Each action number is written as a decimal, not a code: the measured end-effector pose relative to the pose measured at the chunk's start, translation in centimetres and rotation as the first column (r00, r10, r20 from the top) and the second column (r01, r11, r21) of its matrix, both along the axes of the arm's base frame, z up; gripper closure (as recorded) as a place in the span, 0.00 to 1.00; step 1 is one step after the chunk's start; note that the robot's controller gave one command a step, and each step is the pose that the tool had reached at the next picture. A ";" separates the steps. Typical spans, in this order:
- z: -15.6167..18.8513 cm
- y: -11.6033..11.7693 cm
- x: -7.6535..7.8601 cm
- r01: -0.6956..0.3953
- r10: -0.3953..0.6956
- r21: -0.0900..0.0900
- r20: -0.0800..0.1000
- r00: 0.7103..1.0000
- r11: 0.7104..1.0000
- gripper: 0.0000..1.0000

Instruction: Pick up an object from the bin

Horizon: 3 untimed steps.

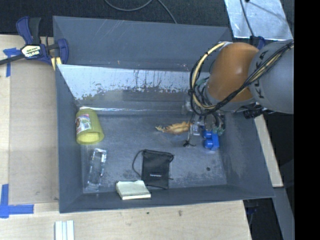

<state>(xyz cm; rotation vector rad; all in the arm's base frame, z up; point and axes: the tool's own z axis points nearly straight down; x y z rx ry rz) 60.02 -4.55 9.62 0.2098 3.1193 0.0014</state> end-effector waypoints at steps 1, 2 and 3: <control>0.0 0.0 0.0 0.000 0.000 0.000 -0.001 1.000 1.000 1.00; 0.0 0.0 0.0 0.000 0.000 0.000 -0.001 1.000 1.000 1.00; 0.0 0.0 0.0 -0.001 0.001 0.000 -0.001 1.000 1.000 1.00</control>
Offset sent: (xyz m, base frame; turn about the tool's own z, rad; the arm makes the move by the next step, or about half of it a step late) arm 0.0000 0.0000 0.0000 0.0000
